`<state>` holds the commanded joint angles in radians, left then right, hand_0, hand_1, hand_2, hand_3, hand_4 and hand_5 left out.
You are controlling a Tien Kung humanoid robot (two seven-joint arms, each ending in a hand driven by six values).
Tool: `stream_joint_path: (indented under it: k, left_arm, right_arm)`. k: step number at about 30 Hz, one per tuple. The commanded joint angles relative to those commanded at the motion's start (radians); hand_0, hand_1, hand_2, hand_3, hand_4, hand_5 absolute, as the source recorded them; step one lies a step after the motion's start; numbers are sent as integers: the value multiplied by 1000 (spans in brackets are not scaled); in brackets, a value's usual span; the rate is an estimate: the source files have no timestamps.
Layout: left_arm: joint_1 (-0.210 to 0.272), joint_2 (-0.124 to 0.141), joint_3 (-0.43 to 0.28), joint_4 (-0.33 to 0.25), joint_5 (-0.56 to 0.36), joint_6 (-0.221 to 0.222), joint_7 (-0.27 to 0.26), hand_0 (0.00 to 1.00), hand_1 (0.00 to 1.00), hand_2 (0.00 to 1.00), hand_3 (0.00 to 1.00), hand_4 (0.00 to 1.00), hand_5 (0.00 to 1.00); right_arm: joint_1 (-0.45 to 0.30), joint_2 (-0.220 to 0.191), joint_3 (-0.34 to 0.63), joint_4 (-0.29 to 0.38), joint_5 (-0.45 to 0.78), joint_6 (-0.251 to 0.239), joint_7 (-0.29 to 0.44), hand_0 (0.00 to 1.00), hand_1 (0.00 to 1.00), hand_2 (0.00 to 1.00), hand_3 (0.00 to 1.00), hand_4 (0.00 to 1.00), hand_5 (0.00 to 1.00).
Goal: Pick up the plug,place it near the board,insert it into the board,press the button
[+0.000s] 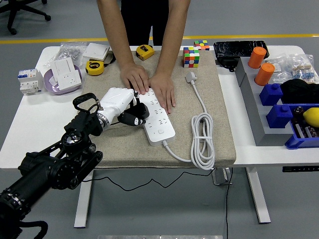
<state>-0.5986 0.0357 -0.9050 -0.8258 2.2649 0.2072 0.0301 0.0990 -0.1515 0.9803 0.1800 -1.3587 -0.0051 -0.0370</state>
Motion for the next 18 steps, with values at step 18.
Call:
stream_joint_path:
  k: [18]
  left_arm:
    - [-3,0,10,-12,-3,-16,2,328,397,465,508,741,219]
  right_arm:
    - [-2,-2,25,0,-18,24,0,813,729,709,637,911,531]
